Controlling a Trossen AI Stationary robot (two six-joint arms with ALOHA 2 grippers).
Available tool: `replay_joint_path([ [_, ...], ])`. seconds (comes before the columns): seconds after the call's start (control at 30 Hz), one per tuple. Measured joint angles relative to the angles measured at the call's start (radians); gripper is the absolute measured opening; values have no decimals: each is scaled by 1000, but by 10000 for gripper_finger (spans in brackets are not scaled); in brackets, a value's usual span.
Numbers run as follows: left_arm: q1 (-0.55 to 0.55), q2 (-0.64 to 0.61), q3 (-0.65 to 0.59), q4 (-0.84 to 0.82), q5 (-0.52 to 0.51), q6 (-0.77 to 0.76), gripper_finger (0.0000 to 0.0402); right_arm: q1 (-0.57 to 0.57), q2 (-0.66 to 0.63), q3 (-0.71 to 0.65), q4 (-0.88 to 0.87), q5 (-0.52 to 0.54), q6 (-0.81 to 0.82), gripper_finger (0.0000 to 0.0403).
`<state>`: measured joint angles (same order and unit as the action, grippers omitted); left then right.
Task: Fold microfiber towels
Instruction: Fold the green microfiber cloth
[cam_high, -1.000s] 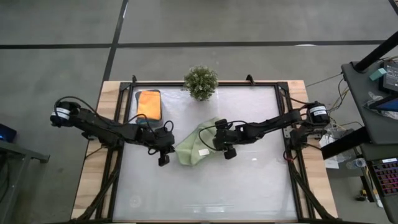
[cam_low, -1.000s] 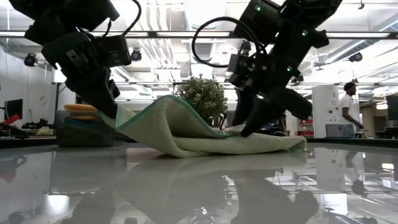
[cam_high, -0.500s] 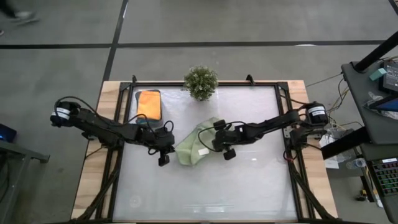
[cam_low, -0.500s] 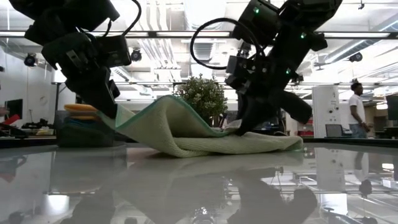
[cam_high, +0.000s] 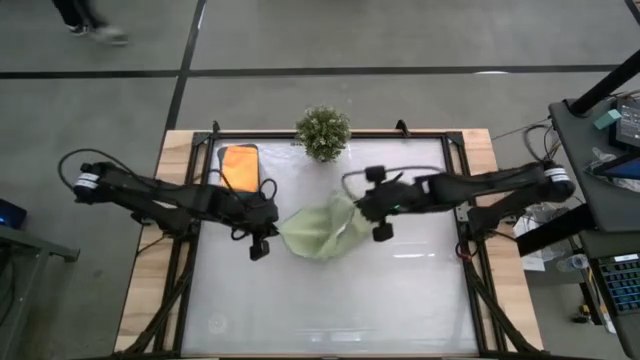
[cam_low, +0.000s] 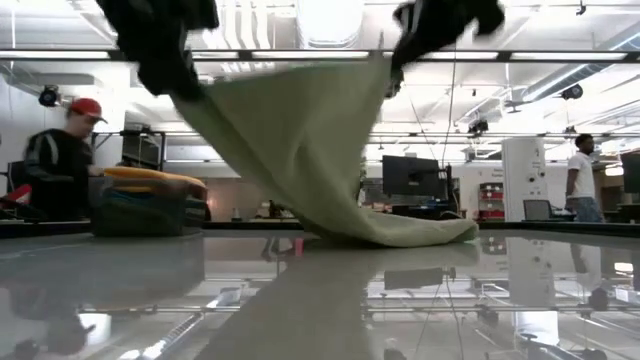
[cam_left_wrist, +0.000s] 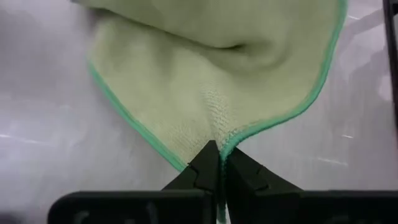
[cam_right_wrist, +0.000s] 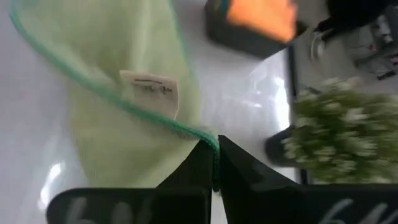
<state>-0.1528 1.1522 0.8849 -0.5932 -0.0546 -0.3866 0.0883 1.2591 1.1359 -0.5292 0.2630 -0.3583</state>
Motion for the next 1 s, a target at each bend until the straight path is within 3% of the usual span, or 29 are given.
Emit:
replay_joint_path([
  [0.23,0,6,315,-267,-16,26,0,0,-95,226,-237,0,152,8],
  [0.53,0,6,618,-336,-10,34,0,1,-93,470,-416,-9,145,8],
  [0.63,0,5,687,-415,2,86,0,1,-92,547,-486,11,149,8],
  [0.83,35,5,763,-494,-8,202,0,-9,-79,603,-553,210,150,8],
  [1.0,104,7,761,-551,-9,276,0,-46,-57,594,-607,237,186,8],
])
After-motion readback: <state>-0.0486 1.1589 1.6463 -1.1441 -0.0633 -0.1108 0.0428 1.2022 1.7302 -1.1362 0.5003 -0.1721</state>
